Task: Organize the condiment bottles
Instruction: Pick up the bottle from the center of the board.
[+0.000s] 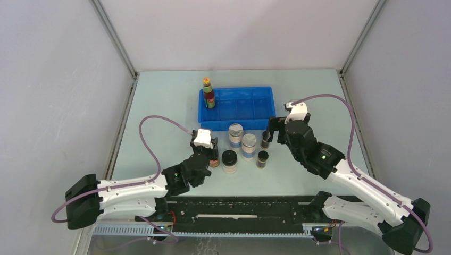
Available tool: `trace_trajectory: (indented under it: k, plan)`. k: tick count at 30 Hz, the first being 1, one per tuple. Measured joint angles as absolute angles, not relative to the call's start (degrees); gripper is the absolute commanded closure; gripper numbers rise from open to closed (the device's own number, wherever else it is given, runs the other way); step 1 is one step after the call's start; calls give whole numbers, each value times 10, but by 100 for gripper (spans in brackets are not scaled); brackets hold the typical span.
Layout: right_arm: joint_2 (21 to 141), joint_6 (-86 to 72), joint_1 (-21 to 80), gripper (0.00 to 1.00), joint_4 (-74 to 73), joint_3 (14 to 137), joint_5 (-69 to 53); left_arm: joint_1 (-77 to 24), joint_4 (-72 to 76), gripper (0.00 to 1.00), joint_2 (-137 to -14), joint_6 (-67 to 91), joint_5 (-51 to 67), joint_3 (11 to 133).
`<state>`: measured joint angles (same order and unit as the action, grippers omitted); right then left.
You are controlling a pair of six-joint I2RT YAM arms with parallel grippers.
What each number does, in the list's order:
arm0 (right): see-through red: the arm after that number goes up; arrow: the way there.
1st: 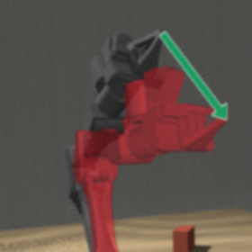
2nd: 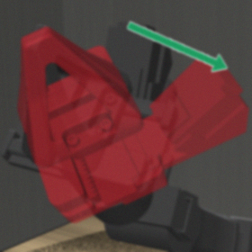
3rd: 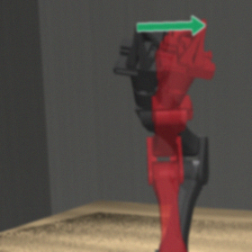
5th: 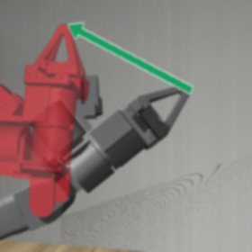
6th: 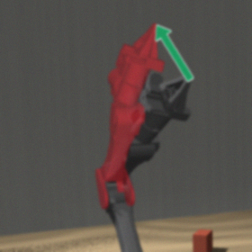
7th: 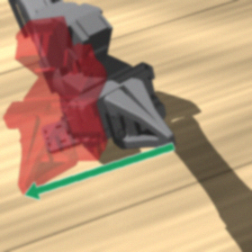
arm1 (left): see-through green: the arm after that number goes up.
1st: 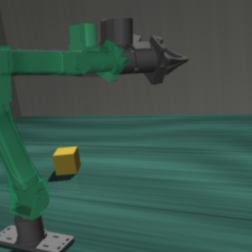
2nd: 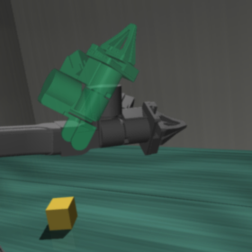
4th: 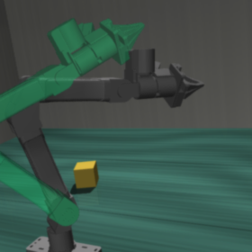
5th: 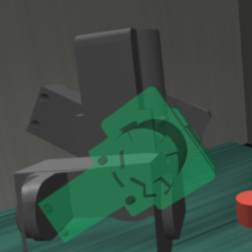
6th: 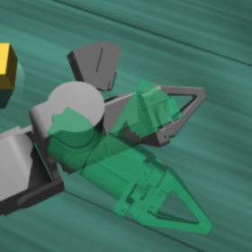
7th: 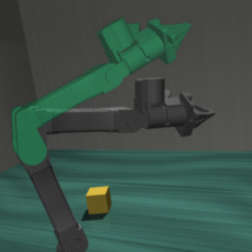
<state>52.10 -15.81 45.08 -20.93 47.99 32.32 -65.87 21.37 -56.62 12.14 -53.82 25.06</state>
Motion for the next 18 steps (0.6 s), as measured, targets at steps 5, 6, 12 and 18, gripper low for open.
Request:
trace_trajectory:
  k: [5,6,12,18]
  plan:
    - [519,-158,451,0,-209,477,323,-659,214,100,-566,121,-538,251]
    - [519,-158,451,0,-209,477,323,-659,214,100,-566,121,-538,251]
    - [518,-159,451,0,-209,473,323,-659,213,100,-565,121,-537,251]
    - [513,-158,450,0,-207,473,323,-659,208,100,-561,120,-533,251]
